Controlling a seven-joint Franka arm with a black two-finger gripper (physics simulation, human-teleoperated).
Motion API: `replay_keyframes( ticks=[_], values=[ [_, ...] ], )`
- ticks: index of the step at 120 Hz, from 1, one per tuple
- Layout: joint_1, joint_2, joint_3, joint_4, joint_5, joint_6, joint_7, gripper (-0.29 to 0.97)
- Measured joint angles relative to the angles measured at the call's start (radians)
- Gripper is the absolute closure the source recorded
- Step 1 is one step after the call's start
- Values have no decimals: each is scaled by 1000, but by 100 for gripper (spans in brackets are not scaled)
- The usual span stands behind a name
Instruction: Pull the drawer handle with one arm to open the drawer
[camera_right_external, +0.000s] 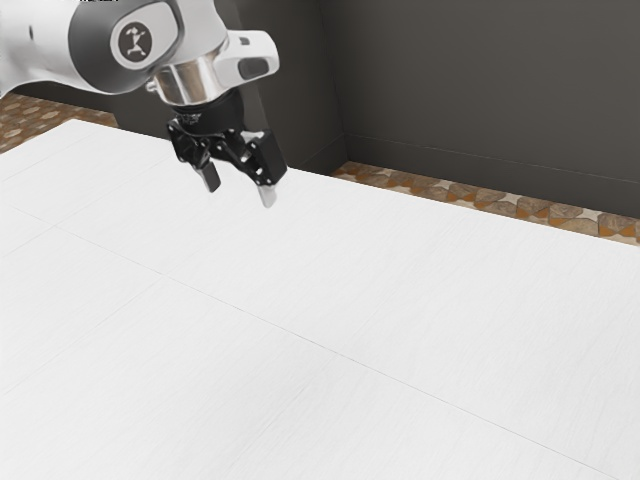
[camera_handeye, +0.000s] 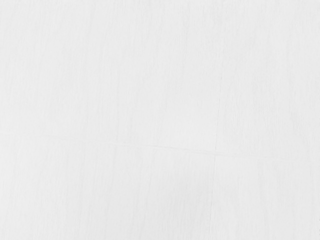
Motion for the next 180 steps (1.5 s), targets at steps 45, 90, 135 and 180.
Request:
replay_keyframes(
  ticks=[45, 90, 135, 180],
  values=[
    [-56, -38, 31, -2, -98, 4, 27, 0],
    [-286, -36, 22, -6, -232, 29, -364, 0],
    [-553, -2, -20, -26, -224, 255, -819, 0],
    [-532, -117, -21, -252, -228, 552, -1021, 0]
  ],
)
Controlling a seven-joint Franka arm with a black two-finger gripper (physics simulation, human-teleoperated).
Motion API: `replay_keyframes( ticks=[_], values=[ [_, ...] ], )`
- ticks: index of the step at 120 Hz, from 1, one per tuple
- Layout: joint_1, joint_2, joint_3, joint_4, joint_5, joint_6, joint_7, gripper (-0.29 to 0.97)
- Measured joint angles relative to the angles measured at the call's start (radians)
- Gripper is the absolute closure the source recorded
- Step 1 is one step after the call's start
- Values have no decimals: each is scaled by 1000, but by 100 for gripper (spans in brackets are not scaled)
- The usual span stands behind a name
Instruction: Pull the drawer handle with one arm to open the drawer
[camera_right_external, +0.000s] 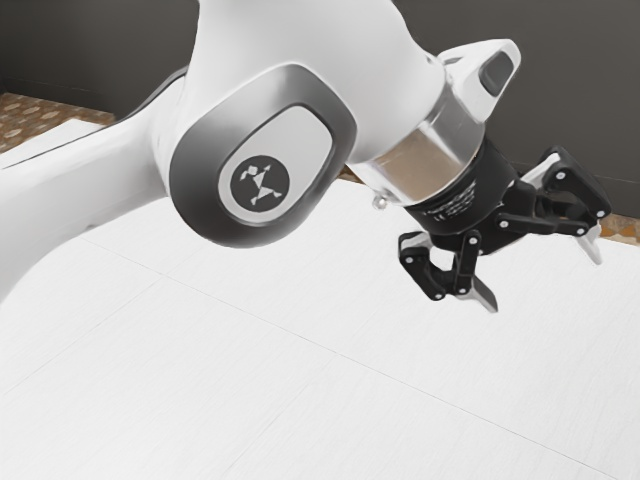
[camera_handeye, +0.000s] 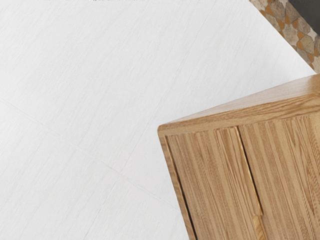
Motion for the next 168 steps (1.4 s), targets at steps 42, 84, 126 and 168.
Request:
replay_keyframes(
  ticks=[42, 84, 126, 168],
  values=[
    [69, -123, 59, 7, 32, -368, -170, 0],
    [44, -75, -39, 18, 229, -262, -329, 0],
    [-271, 81, -47, 86, 209, 13, -393, 0],
    [-135, 157, -54, 179, 199, 148, -411, 0]
  ],
)
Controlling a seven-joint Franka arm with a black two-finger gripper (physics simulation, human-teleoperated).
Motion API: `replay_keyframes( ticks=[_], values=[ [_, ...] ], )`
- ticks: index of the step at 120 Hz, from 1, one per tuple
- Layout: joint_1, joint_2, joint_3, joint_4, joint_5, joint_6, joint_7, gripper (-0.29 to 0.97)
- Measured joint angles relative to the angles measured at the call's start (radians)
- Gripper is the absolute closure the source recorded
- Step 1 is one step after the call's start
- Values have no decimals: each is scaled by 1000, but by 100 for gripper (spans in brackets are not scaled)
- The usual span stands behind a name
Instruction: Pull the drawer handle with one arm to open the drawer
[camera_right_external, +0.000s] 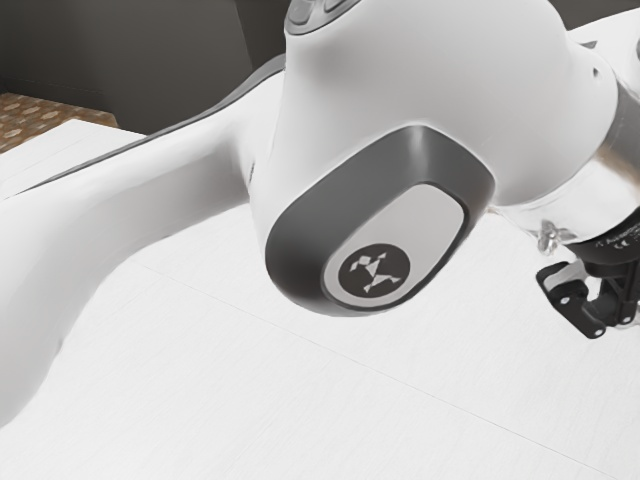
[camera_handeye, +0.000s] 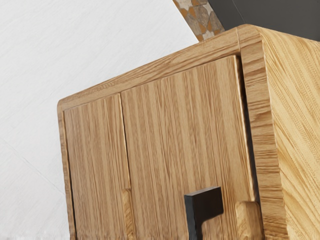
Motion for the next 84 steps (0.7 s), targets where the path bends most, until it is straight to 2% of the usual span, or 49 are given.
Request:
replay_keyframes(
  ticks=[17, 46, 84],
  values=[
    [-54, 8, 5, -5, -52, 16, -4, 0],
    [-83, 20, 12, -17, -106, 21, -9, 0],
    [-69, 140, 49, 15, -143, 97, -9, 0]
  ],
)
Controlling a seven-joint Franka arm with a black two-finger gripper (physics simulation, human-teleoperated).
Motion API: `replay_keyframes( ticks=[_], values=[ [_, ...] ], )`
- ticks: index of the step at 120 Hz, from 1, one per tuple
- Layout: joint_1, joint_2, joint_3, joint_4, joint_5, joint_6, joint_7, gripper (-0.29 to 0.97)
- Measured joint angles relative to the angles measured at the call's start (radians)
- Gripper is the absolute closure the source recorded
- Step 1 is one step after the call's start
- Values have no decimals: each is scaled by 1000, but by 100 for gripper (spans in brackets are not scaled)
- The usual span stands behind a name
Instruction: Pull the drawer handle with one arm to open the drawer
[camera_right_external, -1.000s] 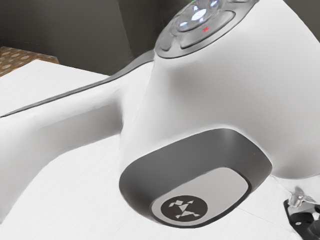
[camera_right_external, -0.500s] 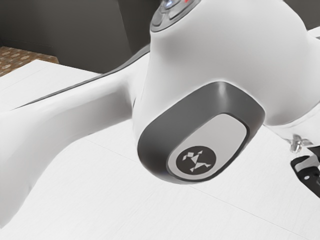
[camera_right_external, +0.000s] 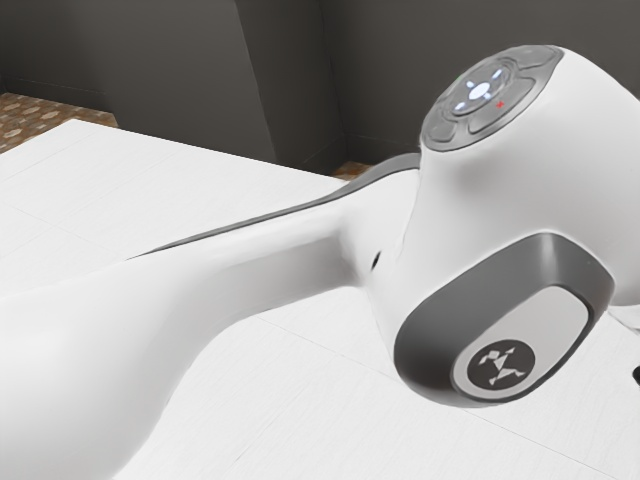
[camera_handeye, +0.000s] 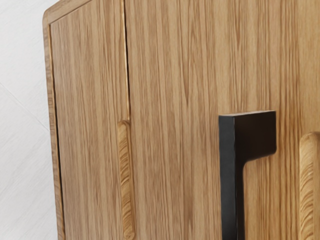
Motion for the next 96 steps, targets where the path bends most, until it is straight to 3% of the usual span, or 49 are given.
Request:
replay_keyframes(
  ticks=[52, 96],
  values=[
    [0, 96, 0, 3, -33, 90, -1, 0],
    [20, 73, -3, -37, -32, 104, 0, 0]
  ],
)
